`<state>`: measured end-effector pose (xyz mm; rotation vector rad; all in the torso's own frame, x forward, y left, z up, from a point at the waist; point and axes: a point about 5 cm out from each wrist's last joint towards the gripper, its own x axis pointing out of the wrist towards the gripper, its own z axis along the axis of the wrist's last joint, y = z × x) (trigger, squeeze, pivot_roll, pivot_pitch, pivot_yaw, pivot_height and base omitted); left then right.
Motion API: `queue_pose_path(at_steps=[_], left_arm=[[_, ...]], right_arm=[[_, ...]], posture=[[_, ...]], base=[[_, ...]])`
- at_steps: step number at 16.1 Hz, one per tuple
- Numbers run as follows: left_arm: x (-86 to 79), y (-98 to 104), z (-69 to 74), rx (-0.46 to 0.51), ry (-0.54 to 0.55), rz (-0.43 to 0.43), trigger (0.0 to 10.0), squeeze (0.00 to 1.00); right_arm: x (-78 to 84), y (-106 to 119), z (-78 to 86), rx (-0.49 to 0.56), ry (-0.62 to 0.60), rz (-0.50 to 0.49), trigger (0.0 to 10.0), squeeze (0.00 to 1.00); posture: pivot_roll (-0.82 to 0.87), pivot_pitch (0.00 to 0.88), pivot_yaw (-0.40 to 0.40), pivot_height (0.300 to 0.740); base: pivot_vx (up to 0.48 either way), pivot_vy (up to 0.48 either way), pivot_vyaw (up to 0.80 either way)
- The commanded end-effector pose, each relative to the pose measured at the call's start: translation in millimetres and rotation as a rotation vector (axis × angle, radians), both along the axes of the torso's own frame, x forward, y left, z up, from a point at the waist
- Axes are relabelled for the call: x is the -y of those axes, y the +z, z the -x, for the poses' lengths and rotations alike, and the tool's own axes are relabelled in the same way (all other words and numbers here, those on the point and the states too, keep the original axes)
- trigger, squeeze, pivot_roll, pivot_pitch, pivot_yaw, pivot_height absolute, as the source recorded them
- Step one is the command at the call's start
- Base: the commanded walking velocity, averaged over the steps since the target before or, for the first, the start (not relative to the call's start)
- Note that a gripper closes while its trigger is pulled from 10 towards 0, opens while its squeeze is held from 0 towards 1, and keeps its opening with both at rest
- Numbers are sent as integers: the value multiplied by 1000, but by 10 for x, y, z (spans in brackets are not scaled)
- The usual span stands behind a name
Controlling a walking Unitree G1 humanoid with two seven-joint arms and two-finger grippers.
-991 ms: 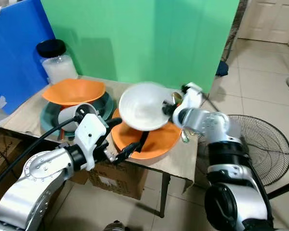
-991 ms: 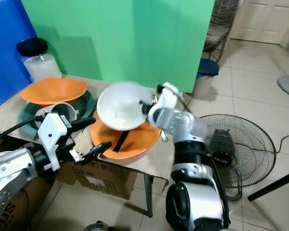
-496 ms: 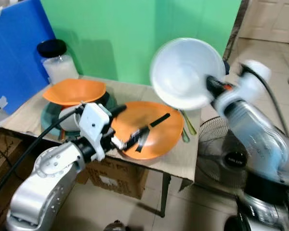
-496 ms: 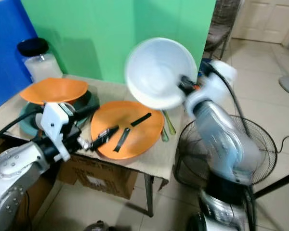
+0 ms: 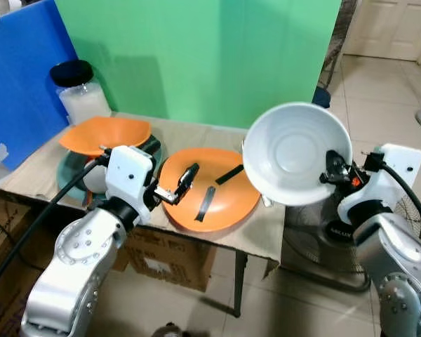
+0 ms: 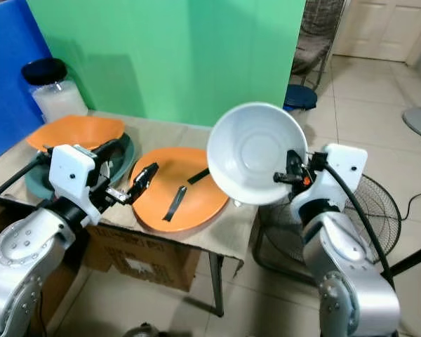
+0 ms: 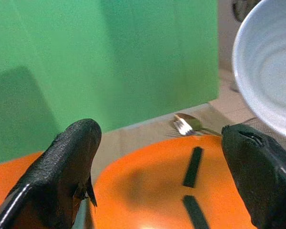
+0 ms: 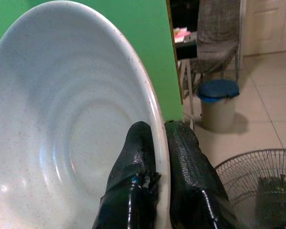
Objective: Setting the table
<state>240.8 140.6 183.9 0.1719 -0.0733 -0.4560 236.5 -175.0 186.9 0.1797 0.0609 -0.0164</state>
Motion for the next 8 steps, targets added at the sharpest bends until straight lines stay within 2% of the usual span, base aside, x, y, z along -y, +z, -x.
queue_pose_path(at_steps=[1, 2, 3, 6, 8], left_arm=[[3, -4, -30, 8, 31, -15, 10000, 0], [-18, -22, -51, 3, 75, 11, 10000, 0], [-23, -52, -61, -14, 106, 30, 10000, 0], [19, -47, -26, -7, 99, 21, 10000, 0], [8, -40, -12, 4, 113, 1, 10000, 0]], right_arm=[[4, 70, 37, 45, -26, 10, 10000, 0], [-5, 46, 37, 38, -38, 1, 10000, 0], [-7, 15, 36, 22, -36, 39, 10000, 0], [-9, 2, 74, 19, -19, 71, 10000, 0], [25, -19, 58, -2, -62, 106, 10000, 0]], posture=[[75, 0, 76, 740], [66, 0, 81, 740], [66, 0, 83, 740], [85, 0, 64, 740], [98, 0, 59, 740]], base=[[0, 0, -800], [0, 0, -800], [0, 0, -800], [0, 0, -800], [0, 0, -800]])
